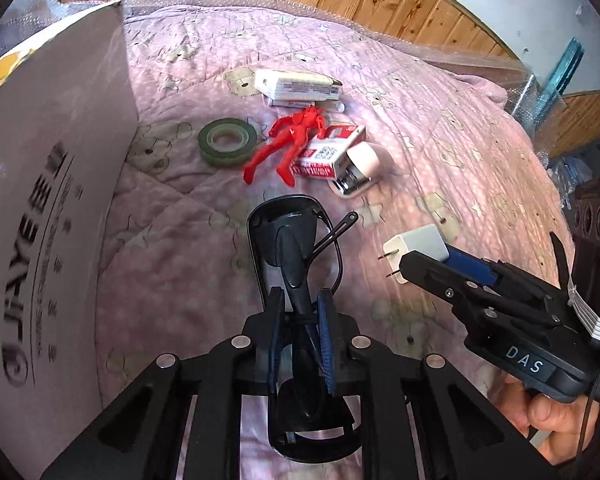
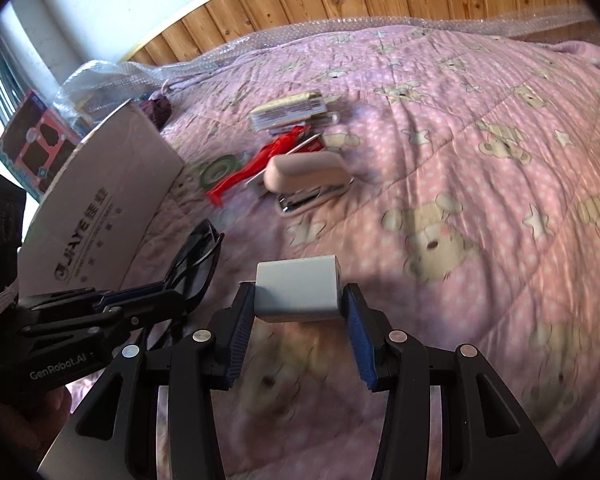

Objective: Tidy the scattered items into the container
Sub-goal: 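Lift and carry the glasses and charger with both grippers over the box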

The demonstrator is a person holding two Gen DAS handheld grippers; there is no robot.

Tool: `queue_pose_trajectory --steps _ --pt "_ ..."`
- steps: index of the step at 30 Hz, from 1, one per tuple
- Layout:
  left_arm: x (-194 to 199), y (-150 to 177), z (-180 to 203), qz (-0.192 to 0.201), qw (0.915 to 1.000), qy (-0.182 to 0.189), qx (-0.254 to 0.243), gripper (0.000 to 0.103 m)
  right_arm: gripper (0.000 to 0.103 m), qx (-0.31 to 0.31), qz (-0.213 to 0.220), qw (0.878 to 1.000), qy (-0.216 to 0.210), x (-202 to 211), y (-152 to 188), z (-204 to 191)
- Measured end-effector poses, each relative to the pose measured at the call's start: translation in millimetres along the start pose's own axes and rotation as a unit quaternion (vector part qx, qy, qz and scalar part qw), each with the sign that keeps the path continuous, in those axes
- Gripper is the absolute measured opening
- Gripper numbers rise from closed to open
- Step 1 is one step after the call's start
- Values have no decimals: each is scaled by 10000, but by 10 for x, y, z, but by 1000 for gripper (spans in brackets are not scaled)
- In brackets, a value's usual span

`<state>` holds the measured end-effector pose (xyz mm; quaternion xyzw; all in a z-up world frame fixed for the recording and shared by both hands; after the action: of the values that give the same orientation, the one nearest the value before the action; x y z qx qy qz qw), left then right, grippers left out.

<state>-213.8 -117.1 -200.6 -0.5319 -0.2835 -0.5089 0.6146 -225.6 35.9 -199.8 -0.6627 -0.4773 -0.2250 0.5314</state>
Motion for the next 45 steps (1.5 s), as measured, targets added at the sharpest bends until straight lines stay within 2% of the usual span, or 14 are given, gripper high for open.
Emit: queue_pose_trajectory --steps 9,17,31,45 --pt "232 221 -4 102 9999 74 44 14 47 15 -45 9999 -116 124 226 -202" --pt "397 282 65 256 9996 134 -30 14 47 120 3 9998 -187 285 330 -378" --pt "928 407 155 760 9963 395 -71 14 47 400 159 9990 -134 661 450 -710" --pt "1503 534 89 1324 9887 699 13 14 47 787 340 9962 -127 988 529 -1143"
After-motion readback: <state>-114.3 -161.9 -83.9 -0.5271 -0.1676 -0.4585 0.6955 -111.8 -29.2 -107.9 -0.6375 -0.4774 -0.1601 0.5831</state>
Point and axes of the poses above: each gripper's, at about its wrist camera, not at the fingertips, and x roughly against the way its jaws point, z to its right, y to its underside, the point moved 6 cm from there along -x, roughly the way its jaws point, and after that the axes turned 4 degrees about -z, right-handed, at the moved point
